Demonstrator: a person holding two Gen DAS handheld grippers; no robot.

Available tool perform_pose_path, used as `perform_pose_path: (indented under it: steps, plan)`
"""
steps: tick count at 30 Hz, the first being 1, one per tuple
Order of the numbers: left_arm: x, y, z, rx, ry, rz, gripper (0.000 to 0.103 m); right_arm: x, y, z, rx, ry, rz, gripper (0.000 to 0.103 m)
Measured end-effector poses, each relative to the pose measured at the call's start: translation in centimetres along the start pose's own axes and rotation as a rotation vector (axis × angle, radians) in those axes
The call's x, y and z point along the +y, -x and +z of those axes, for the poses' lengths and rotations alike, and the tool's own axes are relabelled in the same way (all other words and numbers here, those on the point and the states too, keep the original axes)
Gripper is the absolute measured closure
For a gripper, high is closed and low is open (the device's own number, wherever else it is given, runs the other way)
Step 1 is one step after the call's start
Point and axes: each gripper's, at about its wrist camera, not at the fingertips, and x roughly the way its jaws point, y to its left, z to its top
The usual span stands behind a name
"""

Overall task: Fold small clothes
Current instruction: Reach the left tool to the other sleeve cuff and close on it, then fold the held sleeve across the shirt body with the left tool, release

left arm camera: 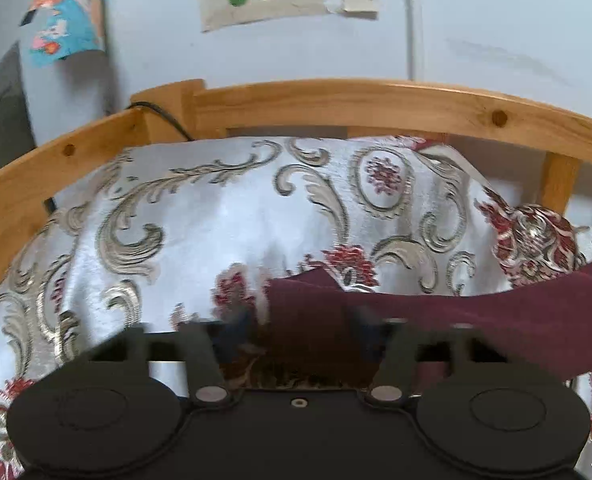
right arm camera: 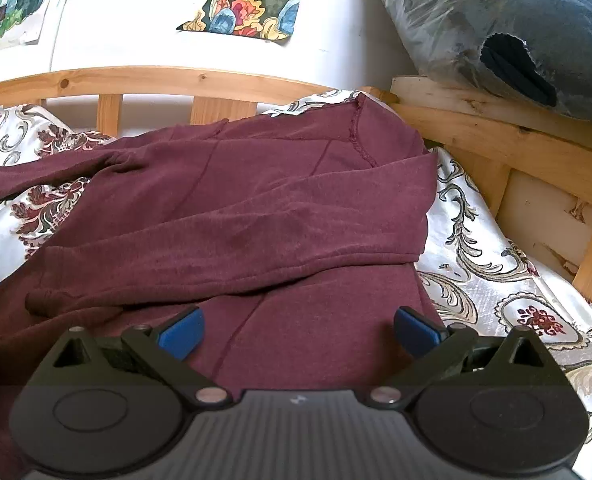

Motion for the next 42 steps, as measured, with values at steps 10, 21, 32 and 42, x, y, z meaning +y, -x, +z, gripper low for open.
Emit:
perform_pose_path:
  steps: [10,21,32,42]
  plan:
    - [-3.3,3.6,0.9,-0.021,-0.168,0.003,0.098,0.3,0.3,0.0,-0.012,0.019,-0.006,0.000]
    - [-9.7,16.0,5.0,-0.105,-0.141,-0.277,0.098,-0.3,2.2,0.9,-0.056,-0.004,-0.005,0.000]
    - [-21.7,25.5,1.3,-0.186,-0.323,-0.720,0.098,-4.1,4.0,1.9,-0.125,-0.087,-0.107,0.000]
    - [-29.9,24.5,-6.7,0.080,-0.438,-0.940,0.098,-7.8,3.4,1.6,-0.089,-0.158,-0.216,0.000]
